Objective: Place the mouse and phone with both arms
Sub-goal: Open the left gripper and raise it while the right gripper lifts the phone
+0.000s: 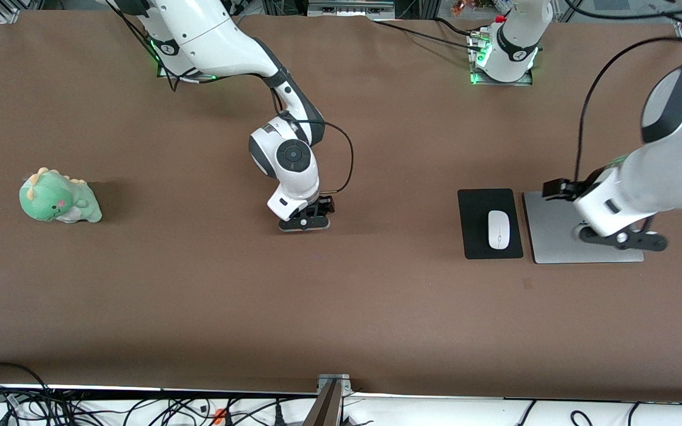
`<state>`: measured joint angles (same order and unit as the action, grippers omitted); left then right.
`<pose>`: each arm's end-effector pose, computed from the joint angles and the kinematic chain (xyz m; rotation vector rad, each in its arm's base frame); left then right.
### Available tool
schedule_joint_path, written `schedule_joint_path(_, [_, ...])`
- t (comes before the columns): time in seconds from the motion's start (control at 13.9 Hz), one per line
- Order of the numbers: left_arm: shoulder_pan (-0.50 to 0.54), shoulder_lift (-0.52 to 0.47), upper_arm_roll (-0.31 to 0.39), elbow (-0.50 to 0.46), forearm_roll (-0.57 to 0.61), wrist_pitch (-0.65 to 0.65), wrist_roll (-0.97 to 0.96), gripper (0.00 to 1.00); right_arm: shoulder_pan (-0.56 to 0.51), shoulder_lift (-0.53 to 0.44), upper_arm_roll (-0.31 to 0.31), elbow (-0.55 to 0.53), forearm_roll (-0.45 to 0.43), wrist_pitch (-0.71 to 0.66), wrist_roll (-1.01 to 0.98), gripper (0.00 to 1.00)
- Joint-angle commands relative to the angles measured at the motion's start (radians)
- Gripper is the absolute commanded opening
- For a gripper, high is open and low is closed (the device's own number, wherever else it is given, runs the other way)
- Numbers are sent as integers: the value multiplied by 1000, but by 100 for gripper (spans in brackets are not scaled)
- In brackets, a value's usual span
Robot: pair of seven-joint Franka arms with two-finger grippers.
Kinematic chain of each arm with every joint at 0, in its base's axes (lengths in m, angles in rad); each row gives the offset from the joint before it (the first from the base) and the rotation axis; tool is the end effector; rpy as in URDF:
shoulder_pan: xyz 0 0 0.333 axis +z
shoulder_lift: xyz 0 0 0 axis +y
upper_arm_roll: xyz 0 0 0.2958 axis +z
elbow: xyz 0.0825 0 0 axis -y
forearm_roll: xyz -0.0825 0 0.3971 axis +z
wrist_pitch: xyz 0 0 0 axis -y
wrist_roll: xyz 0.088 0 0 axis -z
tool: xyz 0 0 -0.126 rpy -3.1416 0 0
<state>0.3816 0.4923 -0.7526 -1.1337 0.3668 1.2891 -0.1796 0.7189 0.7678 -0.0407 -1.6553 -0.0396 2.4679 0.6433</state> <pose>0.6405 -0.0773 0.5250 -3.0346 0.1544 0.3153 0.5302 0.4290 0.1223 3.1229 0.1208 0.1069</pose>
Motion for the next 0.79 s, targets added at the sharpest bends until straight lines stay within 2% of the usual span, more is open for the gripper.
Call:
schedule_joint_path(0.0, [-70,-179,242,-29,-183,7,71,100,-4,-13,-1,-9,-3,13,-22,72])
schedule_joint_path(0.07, [-122,-210,344,-40,-222,15,101,100,-10,-16,-1,-6,-2,-9,-24,60])
schedule_joint_path(0.14, [-180,-239,430,-78,-229,38,139,100,-16,-18,-1,5,-2,-38,-25,57])
schedule_joint_path(0.29, [-280,-308,583,-179,-267,131,183,100,-47,-19,-1,69,3,-165,-81,35])
schedule_joint_path(0.43, [-409,-382,772,-318,-342,226,190,100,-117,-36,5,132,4,-300,-228,29])
schedule_joint_path(0.5, [-452,-426,823,-392,-345,272,190,100,-162,-50,7,146,9,-346,-313,27])
schedule_joint_path(0.72, [-451,-527,820,-521,-344,325,183,100,-298,-82,1,164,116,-417,-622,27])
